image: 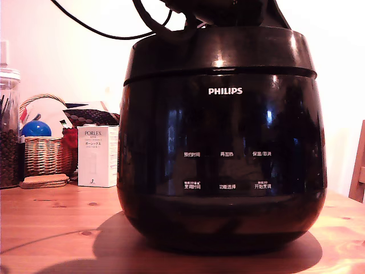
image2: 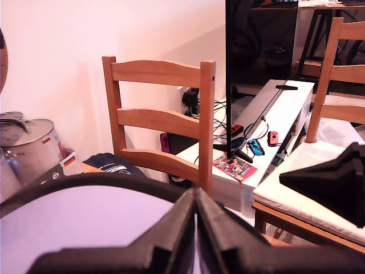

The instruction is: Close the rice cooker by pressing the lid down with medium force

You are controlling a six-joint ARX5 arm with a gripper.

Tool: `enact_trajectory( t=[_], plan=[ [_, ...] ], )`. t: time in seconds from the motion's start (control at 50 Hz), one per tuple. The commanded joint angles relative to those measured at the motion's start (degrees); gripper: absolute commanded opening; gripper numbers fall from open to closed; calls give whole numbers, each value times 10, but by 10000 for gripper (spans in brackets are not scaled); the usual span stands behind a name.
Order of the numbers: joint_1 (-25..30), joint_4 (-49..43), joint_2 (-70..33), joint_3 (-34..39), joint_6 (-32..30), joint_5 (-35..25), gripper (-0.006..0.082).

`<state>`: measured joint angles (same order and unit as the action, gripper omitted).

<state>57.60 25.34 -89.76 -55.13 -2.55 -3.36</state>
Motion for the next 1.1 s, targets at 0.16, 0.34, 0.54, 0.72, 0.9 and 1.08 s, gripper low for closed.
enact_trajectory(
  t=[0.16, 0.34, 0.54, 0.72, 0.9, 1.08],
  plan=[
    [-9, 5, -23, 76, 2, -7, -22],
    [-6, 6, -26, 83, -5, -14, -22],
    [-1, 0, -43, 84, -12, -16, -22],
    [2, -17, -71, 84, -14, -25, -22],
    [2, -33, -82, 84, -16, -25, -22],
    [1, -73, -94, 84, -16, -25, -22]
  ],
)
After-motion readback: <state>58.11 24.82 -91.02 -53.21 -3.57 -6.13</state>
